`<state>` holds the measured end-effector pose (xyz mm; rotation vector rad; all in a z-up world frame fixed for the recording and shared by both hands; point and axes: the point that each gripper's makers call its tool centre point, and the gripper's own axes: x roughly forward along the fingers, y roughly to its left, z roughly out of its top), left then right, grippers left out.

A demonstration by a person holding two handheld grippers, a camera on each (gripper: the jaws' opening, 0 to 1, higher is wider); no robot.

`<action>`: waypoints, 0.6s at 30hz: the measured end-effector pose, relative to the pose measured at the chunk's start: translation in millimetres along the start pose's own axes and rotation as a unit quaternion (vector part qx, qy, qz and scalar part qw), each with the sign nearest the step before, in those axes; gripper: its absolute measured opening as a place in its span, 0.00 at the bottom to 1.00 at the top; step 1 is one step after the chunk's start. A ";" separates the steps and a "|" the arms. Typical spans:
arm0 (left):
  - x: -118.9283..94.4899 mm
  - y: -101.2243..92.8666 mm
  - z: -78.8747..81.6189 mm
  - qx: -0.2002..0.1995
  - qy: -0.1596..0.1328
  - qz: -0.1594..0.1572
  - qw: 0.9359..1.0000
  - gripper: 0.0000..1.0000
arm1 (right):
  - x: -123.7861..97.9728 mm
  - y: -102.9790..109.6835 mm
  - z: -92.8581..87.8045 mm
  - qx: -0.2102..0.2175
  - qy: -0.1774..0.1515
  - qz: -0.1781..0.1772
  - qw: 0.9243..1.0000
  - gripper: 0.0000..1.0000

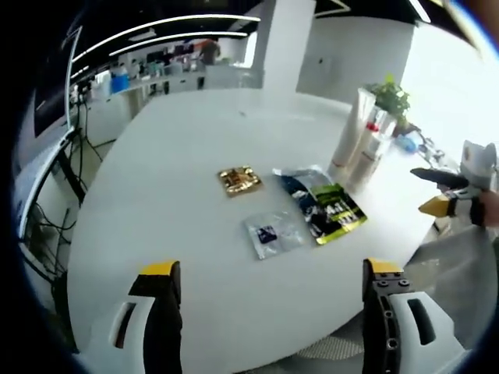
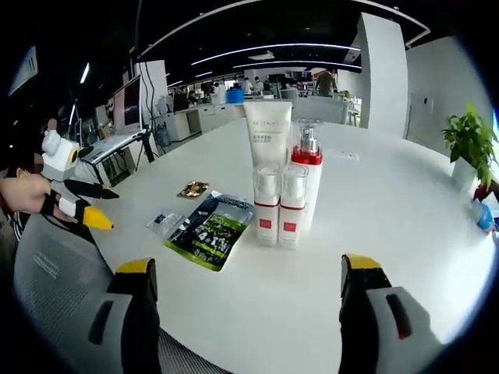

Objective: Arrange the skincare products in the storage area until every visible bottle or jar stands upright without overlapping.

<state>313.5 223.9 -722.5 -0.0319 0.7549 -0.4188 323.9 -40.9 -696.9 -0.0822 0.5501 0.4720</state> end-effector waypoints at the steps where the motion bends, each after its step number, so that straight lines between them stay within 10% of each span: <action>1: -0.6 -0.6 1.1 0.002 -0.001 -0.001 1.000 0.97 | -0.4 -1.2 -0.5 0.002 -0.001 -0.002 1.000 0.99; 18: 1.7 1.8 1.2 0.006 0.012 0.000 1.000 0.97 | -0.4 -2.4 -6.5 0.013 0.007 -0.002 1.000 1.00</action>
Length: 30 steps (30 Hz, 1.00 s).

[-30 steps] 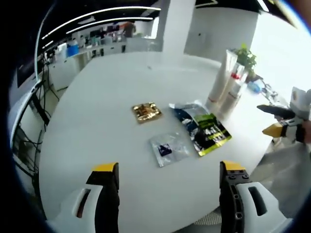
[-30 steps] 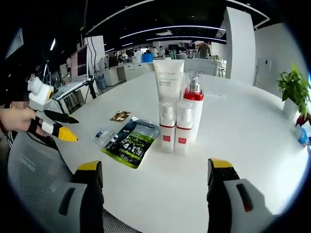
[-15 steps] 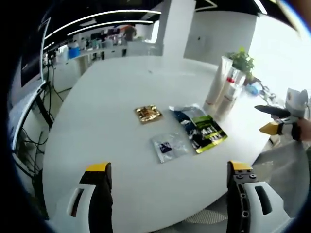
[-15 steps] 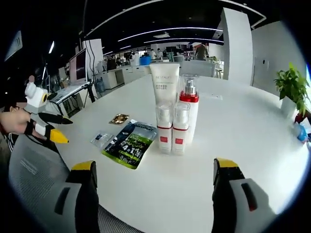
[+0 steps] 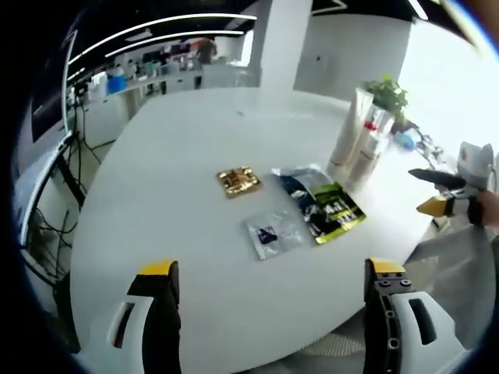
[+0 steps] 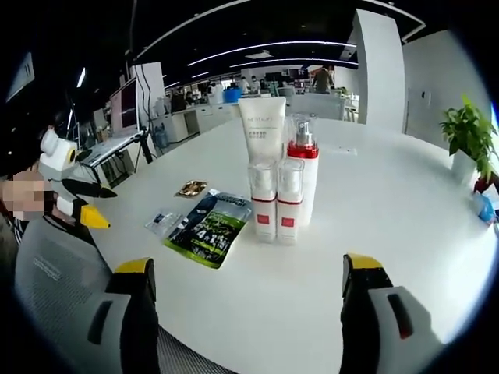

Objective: Arrange the skincare products in the storage area until every visible bottle or jar stands upright without overlapping.

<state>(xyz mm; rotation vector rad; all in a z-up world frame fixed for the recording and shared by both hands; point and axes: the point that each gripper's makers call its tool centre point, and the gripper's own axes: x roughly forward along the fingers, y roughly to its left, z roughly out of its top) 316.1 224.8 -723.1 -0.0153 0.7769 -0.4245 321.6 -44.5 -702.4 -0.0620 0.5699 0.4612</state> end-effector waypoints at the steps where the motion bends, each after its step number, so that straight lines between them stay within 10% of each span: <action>1: 1.7 0.6 0.2 -0.003 0.003 0.002 1.000 0.97 | -0.4 -1.4 -0.6 -0.001 0.001 -0.004 1.000 1.00; 30: 73.7 17.4 56.0 -0.024 0.029 0.042 0.998 0.88 | 4.4 5.5 -8.5 0.004 0.020 0.015 1.000 1.00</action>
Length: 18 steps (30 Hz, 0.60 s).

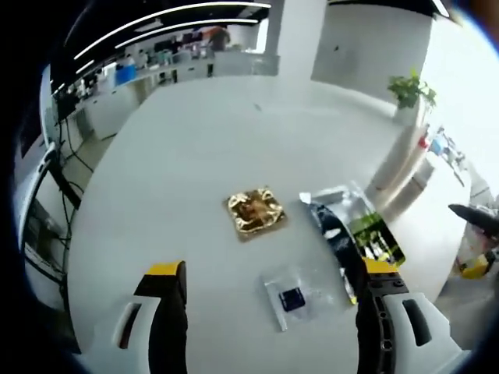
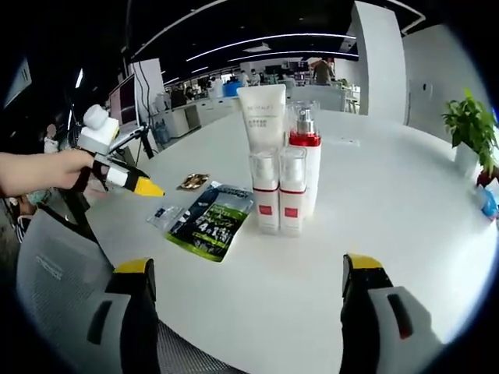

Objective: Arrange the skincare products in the storage area until every visible bottle or jar stands upright without overlapping.

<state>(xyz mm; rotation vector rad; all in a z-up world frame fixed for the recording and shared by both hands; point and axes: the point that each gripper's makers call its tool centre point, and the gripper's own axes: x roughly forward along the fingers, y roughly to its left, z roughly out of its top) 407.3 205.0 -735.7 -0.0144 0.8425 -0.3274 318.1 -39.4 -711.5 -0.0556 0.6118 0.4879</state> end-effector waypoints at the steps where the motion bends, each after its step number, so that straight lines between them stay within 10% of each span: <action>1: 2.6 0.5 2.9 -0.003 -0.001 0.000 1.000 0.87 | 0.3 0.6 -0.2 -0.001 0.001 0.001 1.000 1.00; 18: 60.8 11.3 27.2 0.018 0.030 0.040 0.999 0.70 | 1.5 -1.3 -4.0 0.010 0.010 0.000 1.000 1.00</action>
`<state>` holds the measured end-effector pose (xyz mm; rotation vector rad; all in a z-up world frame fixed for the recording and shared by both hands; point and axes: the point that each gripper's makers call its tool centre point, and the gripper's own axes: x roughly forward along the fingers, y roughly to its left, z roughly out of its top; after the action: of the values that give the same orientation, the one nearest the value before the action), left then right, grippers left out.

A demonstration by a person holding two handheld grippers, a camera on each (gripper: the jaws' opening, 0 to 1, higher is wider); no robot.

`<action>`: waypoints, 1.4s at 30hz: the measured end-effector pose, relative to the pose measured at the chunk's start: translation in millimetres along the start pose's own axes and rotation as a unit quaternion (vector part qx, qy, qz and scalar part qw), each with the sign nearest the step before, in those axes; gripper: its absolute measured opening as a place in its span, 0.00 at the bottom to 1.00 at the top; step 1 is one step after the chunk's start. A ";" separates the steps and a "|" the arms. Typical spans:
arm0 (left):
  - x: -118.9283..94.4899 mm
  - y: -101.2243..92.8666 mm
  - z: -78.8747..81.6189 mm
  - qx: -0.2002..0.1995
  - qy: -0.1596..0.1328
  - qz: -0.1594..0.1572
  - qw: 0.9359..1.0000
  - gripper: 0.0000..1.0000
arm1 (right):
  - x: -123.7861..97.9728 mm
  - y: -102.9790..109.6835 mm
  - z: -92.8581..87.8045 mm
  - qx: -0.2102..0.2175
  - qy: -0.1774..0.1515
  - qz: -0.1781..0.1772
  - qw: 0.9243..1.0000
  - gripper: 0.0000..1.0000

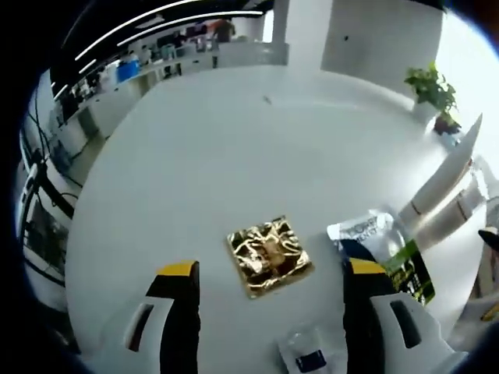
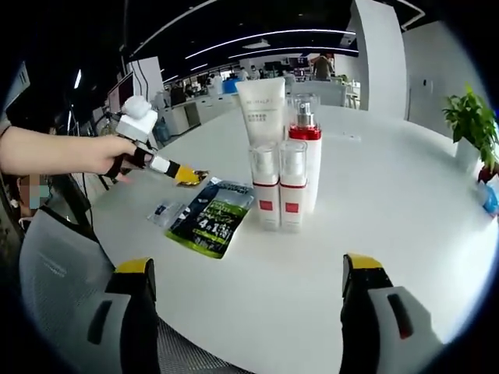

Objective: Arrange the skincare products in the storage area until every visible bottle or jar stands upright without overlapping.

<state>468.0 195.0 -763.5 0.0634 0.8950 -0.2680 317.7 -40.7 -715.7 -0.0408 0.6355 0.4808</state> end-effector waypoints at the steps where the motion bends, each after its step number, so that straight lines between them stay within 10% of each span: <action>1: 1.4 1.1 0.0 0.000 0.002 0.003 1.000 0.69 | 0.2 -0.1 -0.4 0.000 0.001 0.000 1.000 1.00; 42: 9.0 12.8 -0.9 0.048 -0.008 0.001 0.999 0.37 | -0.6 -5.6 -0.6 0.011 0.000 -0.010 1.000 1.00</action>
<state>476.0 205.6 -771.8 0.1517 0.8659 -0.3099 319.4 -46.1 -716.5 -0.0272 0.6405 0.4536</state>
